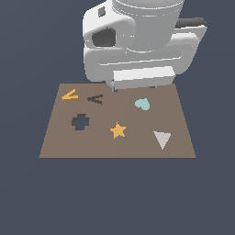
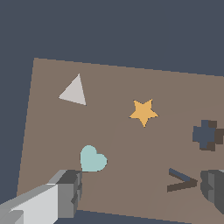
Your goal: Insert a designated object into the corresponding slot on a board.
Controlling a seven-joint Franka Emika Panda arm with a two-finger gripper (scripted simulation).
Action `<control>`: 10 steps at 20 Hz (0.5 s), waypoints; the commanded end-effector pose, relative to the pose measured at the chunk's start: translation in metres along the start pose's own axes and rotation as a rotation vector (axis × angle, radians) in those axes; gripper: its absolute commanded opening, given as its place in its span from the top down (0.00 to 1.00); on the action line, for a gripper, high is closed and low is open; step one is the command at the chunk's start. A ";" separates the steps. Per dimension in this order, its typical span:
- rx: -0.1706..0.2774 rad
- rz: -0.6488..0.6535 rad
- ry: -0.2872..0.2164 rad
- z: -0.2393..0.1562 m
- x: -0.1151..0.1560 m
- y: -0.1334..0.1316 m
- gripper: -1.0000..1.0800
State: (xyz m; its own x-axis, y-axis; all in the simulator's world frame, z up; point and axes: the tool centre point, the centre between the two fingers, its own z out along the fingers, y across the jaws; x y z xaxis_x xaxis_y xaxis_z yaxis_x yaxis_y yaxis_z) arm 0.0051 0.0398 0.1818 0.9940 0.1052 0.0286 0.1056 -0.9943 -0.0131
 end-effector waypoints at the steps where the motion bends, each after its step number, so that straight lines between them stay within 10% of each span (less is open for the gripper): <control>1: 0.000 0.000 0.000 0.000 0.000 0.000 0.04; 10: -0.003 0.086 -0.001 0.009 0.003 0.018 0.04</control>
State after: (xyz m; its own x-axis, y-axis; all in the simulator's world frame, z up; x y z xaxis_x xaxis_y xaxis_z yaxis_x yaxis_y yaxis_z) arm 0.0087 0.0278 0.1752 0.9987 0.0436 0.0275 0.0439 -0.9989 -0.0131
